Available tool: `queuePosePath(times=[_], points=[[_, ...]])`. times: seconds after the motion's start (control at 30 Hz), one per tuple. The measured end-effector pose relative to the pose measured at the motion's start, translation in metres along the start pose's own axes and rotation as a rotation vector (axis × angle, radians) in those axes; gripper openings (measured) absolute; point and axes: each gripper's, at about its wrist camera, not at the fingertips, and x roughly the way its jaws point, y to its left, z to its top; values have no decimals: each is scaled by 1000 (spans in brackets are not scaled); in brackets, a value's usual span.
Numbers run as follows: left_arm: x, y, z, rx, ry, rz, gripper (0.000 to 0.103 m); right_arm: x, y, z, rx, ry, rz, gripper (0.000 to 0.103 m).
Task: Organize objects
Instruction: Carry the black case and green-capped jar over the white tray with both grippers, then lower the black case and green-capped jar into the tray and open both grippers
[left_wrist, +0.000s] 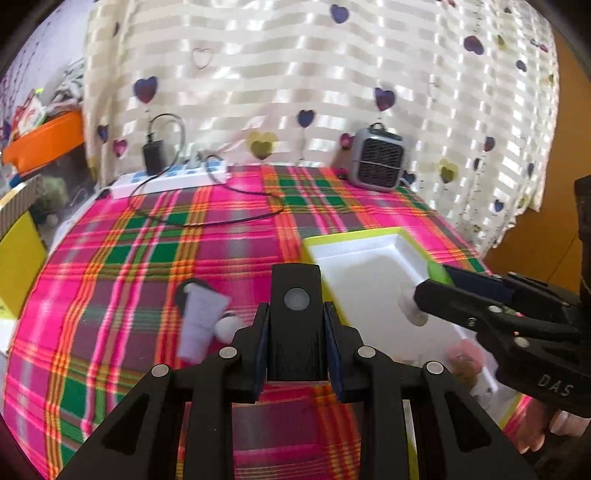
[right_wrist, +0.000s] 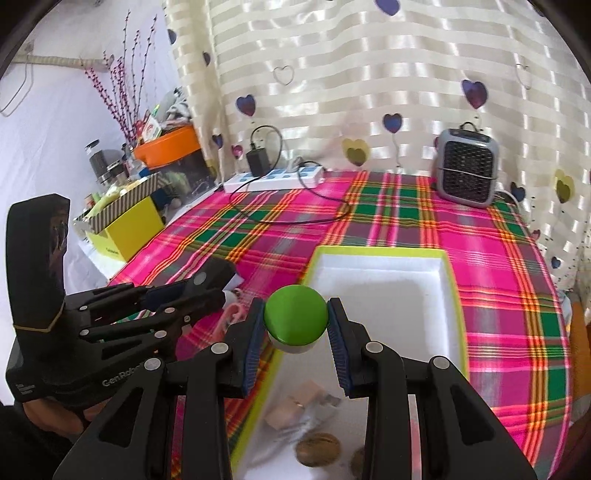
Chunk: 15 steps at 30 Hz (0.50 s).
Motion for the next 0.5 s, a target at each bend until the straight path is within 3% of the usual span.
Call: queuePosePath(times=[0.5], points=[[19,-45,2,73,20,-127,25,-5,-39,-12,64,18,-60,35]])
